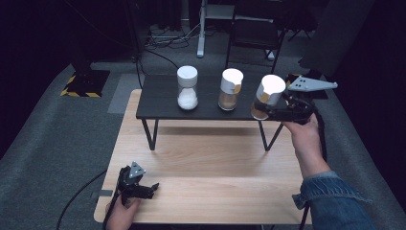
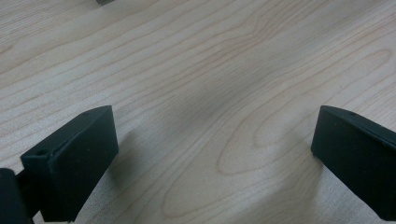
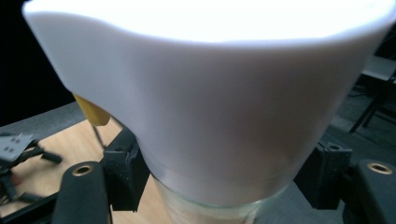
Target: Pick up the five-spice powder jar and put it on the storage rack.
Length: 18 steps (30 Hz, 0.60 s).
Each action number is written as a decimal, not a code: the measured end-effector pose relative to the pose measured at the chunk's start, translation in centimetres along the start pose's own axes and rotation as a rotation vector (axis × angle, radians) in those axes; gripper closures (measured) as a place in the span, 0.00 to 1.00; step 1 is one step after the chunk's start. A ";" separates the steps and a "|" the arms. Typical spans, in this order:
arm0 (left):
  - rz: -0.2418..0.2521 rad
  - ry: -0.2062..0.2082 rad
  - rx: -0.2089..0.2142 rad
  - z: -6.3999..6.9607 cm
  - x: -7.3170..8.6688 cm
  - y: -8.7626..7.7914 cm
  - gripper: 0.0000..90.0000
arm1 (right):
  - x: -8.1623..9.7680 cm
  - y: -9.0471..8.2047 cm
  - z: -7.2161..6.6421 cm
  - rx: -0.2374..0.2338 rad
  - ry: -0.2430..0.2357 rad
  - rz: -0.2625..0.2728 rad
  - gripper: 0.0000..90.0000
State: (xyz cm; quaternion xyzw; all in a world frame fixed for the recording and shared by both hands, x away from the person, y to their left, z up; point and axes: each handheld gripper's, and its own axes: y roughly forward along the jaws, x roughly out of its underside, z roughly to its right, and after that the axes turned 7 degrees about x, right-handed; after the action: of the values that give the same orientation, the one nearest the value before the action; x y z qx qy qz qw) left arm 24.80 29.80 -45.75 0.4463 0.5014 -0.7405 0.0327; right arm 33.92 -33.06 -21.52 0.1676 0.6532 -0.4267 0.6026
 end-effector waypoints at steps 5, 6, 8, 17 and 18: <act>0.000 0.000 0.001 0.0 0.0 0.0 0.00 | -1.1 0.9 0.5 0.031 0.000 0.000 0.33; 0.000 -0.001 0.000 0.0 0.0 0.0 0.01 | -1.0 1.3 0.7 0.036 0.003 0.001 0.33; 0.000 0.000 0.001 0.0 0.0 0.0 0.01 | -0.9 2.0 1.0 0.042 0.012 -0.009 0.33; 0.001 -0.001 -0.001 0.0 0.0 0.0 0.01 | 0.4 4.4 2.4 0.070 0.053 -0.051 0.33; 0.001 -0.001 -0.001 0.0 0.0 0.0 0.01 | 0.6 4.7 2.5 0.073 0.055 -0.058 0.33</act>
State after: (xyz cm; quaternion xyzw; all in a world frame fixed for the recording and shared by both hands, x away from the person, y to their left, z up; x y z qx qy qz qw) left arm 24.79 29.79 -45.75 0.4460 0.5017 -0.7405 0.0335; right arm 38.81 -32.42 -23.53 0.1821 0.6582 -0.4627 0.5653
